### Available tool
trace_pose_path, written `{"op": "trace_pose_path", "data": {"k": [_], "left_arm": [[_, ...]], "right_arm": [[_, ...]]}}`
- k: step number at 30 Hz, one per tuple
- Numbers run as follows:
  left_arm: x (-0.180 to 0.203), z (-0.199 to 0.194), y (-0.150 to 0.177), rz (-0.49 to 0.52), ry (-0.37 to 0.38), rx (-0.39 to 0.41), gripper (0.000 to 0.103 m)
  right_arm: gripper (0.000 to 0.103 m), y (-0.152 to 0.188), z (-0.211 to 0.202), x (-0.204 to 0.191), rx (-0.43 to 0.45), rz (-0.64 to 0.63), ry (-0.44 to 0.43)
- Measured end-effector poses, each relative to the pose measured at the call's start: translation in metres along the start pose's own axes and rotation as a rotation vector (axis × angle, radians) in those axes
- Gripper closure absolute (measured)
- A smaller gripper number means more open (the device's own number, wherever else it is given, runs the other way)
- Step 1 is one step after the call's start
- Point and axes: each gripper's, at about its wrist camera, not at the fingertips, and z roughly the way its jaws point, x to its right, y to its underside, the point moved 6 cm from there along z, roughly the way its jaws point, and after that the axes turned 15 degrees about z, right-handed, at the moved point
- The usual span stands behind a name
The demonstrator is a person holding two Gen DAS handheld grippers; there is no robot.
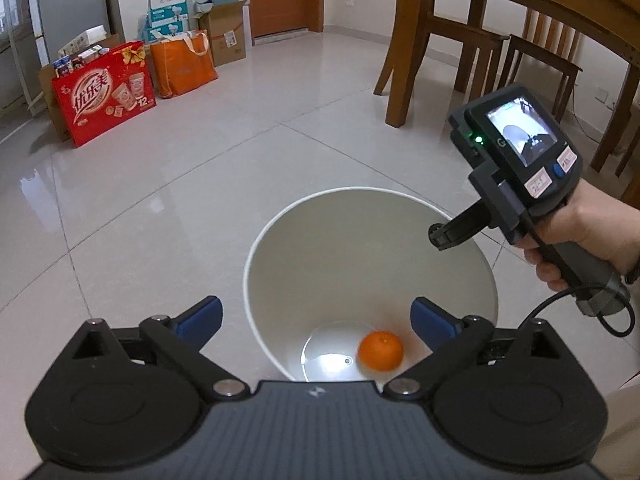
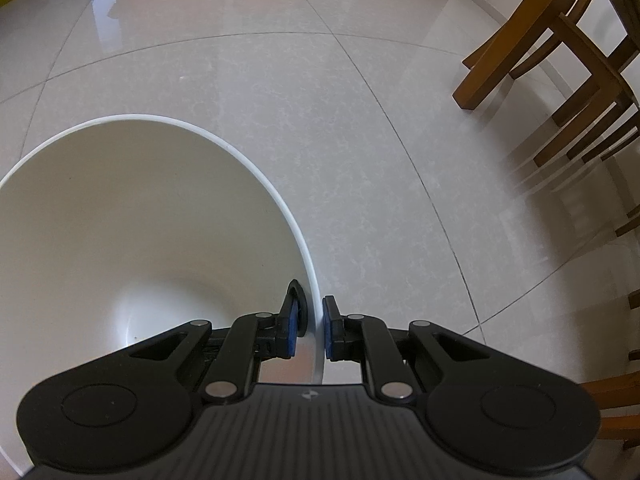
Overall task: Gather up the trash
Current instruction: 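Carry the orange peel over the wastebasket and open the left gripper, then lower the left gripper onto the crumpled white paper and grasp it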
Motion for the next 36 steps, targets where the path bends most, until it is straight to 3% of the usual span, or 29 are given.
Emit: {"op": "trace_pose_path", "data": {"k": [6,13,29,36], "left_arm": [[-0.009,-0.004,0.027,-0.036,-0.001,0.02,0.001],[-0.011,0.01,0.076,0.005,-0.021,-0.093,0.001],[0.051,0.076,0.187,0.043,0.034,-0.201,0.001],[0.086,0.113,0.227,0.008,0.068,-0.265,0.004]], "right_arm": [[0.088,-0.001,0.001,-0.002,0.001,0.0,0.004],[0.088,0.001,0.001,-0.003,0.002,-0.004,0.005],[0.087,0.004,-0.002,-0.005,0.014,-0.022,0.018],[0.087,0.005,-0.003,-0.006,0.018,-0.032,0.023]]}}
